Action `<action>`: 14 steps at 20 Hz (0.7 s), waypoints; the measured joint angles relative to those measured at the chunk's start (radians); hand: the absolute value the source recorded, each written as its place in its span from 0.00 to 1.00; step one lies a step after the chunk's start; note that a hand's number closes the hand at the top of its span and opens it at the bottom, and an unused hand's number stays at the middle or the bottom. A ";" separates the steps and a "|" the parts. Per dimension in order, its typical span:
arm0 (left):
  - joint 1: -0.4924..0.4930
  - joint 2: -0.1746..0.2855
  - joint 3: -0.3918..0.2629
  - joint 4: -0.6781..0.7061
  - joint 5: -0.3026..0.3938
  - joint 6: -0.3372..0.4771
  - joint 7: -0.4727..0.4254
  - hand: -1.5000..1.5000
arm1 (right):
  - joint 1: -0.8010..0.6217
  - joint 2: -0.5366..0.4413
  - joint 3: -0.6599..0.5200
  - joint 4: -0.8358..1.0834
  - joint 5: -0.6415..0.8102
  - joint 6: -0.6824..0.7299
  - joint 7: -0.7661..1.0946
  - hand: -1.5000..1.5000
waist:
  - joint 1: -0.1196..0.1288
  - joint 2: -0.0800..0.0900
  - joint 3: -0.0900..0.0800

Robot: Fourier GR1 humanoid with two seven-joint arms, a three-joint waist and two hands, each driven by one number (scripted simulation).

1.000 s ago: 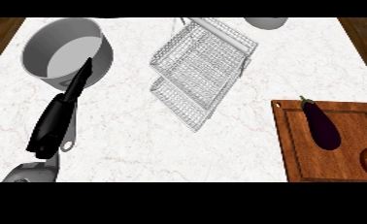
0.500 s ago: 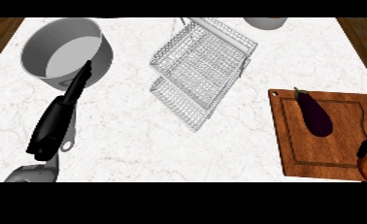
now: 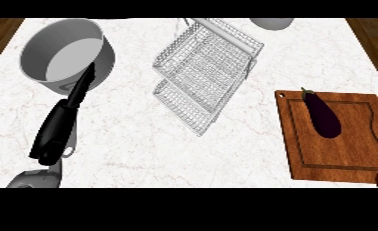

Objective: Pick the tomato from the cutting board and place it in the tiered basket

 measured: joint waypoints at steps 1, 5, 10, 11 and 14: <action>0.002 0.001 0.000 -0.004 -0.001 -0.001 0.002 0.50 | 0.016 0.025 -0.009 -0.015 0.018 0.009 0.056 1.00 | -0.002 0.000 0.000; -0.003 0.006 0.009 -0.014 0.004 -0.005 0.012 0.50 | 0.073 0.145 -0.023 -0.142 0.074 0.064 0.278 1.00 | -0.008 -0.001 -0.001; 0.009 0.002 0.006 -0.012 0.000 -0.004 -0.003 0.50 | 0.080 0.245 0.006 -0.436 0.066 0.220 0.481 1.00 | -0.002 -0.001 -0.001; 0.011 -0.001 0.005 -0.014 -0.001 -0.004 -0.004 0.50 | 0.067 0.256 0.012 -0.482 0.042 0.244 0.518 1.00 | -0.001 -0.001 0.000; 0.011 0.002 0.009 -0.014 0.004 -0.011 0.002 0.50 | 0.029 0.272 0.032 -0.581 -0.059 0.296 0.622 1.00 | -0.005 -0.003 0.000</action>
